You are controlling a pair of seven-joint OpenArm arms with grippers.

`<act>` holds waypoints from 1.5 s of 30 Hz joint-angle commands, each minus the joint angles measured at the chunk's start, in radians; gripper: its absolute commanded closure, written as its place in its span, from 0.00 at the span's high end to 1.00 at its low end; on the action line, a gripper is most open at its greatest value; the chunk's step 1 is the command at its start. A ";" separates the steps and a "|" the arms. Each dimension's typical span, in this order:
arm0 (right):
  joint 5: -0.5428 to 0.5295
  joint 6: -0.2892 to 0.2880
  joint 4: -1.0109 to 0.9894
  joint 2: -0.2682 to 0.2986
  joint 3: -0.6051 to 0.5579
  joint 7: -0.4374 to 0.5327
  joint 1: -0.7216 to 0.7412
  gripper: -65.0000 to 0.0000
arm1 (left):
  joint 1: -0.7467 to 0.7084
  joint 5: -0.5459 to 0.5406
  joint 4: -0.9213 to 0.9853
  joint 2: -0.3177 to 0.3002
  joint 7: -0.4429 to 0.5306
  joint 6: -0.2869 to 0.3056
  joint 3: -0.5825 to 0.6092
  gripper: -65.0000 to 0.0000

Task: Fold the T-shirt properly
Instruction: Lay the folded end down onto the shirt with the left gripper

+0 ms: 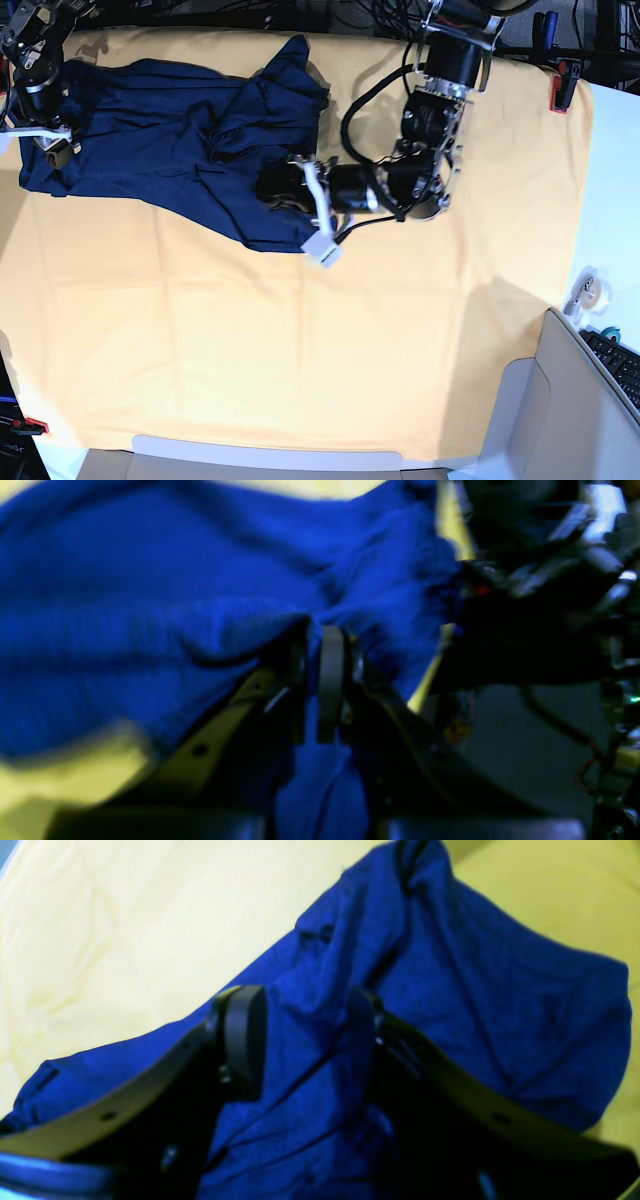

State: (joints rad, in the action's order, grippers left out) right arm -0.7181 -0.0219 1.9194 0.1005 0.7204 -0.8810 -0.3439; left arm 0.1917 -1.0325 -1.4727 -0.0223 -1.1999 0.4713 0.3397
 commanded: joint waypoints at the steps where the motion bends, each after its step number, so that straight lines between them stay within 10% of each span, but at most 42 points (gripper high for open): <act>1: -0.010 -0.006 0.015 0.015 0.006 0.023 0.001 0.40 | 0.024 -0.019 -0.013 0.020 0.012 0.007 0.023 0.00; 14: -0.010 -0.006 0.015 0.002 0.006 0.023 -0.013 0.40 | 0.150 -0.015 0.163 0.177 0.050 0.007 0.126 0.00; 38: -0.008 -0.006 0.015 -0.034 0.006 0.021 -0.013 0.40 | 0.320 -0.021 0.416 0.179 0.349 0.007 0.243 0.01; 45: -0.005 -0.006 0.015 -0.034 0.006 0.021 -0.010 0.40 | 0.276 -0.022 0.410 0.179 0.338 0.007 0.244 0.37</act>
State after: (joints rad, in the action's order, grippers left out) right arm -0.7166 -0.0219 1.9194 0.0570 0.7208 -0.8799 -0.3569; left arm 0.4492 -1.0344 -1.0447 0.1440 -0.8700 0.4679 0.5846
